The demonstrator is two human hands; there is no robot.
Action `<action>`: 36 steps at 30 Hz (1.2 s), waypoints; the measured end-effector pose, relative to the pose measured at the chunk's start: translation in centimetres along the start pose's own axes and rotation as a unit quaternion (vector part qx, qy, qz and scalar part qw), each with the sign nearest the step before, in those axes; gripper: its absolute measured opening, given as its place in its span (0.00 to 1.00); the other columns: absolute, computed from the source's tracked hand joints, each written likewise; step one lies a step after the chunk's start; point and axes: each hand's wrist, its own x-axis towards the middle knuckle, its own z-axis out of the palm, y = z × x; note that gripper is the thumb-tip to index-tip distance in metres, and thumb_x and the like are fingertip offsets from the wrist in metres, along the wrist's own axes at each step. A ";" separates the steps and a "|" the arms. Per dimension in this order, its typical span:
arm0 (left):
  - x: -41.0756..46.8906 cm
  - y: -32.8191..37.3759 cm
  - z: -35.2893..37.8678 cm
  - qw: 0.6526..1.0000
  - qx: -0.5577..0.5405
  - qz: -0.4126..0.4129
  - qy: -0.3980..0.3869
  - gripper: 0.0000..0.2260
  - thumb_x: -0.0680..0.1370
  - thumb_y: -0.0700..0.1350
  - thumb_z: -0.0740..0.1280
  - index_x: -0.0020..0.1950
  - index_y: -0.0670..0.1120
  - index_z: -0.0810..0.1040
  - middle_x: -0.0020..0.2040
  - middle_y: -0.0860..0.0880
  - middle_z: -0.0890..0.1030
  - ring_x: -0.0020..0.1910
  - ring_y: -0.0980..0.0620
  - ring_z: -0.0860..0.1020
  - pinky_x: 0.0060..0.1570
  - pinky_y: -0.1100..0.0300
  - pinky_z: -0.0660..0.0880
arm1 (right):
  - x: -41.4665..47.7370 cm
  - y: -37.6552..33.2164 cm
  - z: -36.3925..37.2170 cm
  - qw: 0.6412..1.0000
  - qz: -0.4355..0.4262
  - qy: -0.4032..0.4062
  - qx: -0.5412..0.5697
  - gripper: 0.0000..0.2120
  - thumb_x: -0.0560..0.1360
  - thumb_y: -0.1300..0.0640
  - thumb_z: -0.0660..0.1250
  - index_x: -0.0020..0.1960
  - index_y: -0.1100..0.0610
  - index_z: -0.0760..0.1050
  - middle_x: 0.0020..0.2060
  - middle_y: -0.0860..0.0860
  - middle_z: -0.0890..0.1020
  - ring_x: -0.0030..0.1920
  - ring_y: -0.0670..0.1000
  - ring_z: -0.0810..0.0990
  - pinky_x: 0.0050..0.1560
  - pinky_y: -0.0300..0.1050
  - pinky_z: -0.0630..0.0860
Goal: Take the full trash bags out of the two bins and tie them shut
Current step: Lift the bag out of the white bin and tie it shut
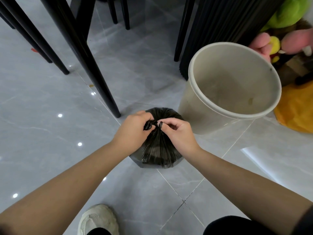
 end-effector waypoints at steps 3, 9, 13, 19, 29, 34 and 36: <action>-0.4 -0.1 0.1 1.000 -0.006 0.024 0.008 0.07 0.74 0.37 0.67 0.49 0.46 0.78 0.37 0.55 0.74 0.38 0.51 0.77 0.37 0.63 0.73 | 0.3 -0.2 -0.2 0.992 -0.064 0.006 -0.108 0.04 0.71 0.61 0.71 0.43 0.54 0.82 0.43 0.48 0.82 0.42 0.45 0.77 0.51 0.40 0.75; -0.4 0.0 0.1 0.999 -0.039 0.021 0.026 0.10 0.72 0.33 0.68 0.48 0.46 0.75 0.37 0.53 0.76 0.38 0.50 0.78 0.38 0.56 0.76 | 0.3 -0.7 -0.5 0.994 -0.079 -0.007 -0.080 0.08 0.71 0.63 0.70 0.43 0.50 0.79 0.40 0.44 0.82 0.46 0.46 0.80 0.51 0.40 0.75; -0.2 -0.2 0.2 0.999 -0.042 -0.004 0.008 0.09 0.73 0.36 0.68 0.46 0.49 0.72 0.38 0.54 0.74 0.37 0.55 0.73 0.34 0.70 0.67 | 0.4 -0.6 -0.5 0.997 -0.060 -0.006 -0.040 0.09 0.71 0.66 0.70 0.46 0.53 0.83 0.35 0.39 0.81 0.37 0.42 0.75 0.43 0.32 0.71; 0.1 -0.9 0.3 0.998 -0.040 0.021 0.033 0.12 0.68 0.32 0.70 0.44 0.46 0.75 0.38 0.52 0.75 0.38 0.52 0.73 0.37 0.64 0.69 | 0.4 -1.1 -0.4 0.998 -0.042 -0.032 -0.034 0.12 0.71 0.65 0.71 0.41 0.47 0.82 0.31 0.37 0.81 0.32 0.41 0.73 0.38 0.31 0.70; -0.1 -0.3 -0.1 0.997 -0.064 0.007 0.032 0.12 0.69 0.36 0.69 0.49 0.49 0.75 0.45 0.54 0.76 0.45 0.53 0.76 0.45 0.58 0.74 | 0.5 -1.5 -0.1 0.999 -0.001 -0.020 -0.028 0.11 0.69 0.66 0.72 0.36 0.51 0.80 0.35 0.51 0.82 0.36 0.47 0.76 0.42 0.41 0.75; -1.9 0.6 -0.2 0.985 -0.054 -0.004 0.163 0.22 0.68 0.47 0.72 0.60 0.50 0.70 0.58 0.53 0.68 0.60 0.53 0.69 0.61 0.59 0.65 | 0.6 -1.6 -0.1 0.998 0.040 0.048 0.028 0.08 0.69 0.65 0.72 0.36 0.53 0.79 0.34 0.52 0.80 0.37 0.47 0.76 0.45 0.43 0.75; -2.4 0.6 0.2 0.983 0.009 0.019 0.184 0.13 0.68 0.50 0.71 0.51 0.51 0.74 0.51 0.54 0.71 0.54 0.53 0.72 0.56 0.59 0.62 | 0.5 -1.6 0.0 0.995 0.050 0.074 0.043 0.09 0.69 0.65 0.72 0.36 0.53 0.79 0.34 0.50 0.80 0.36 0.47 0.76 0.45 0.42 0.75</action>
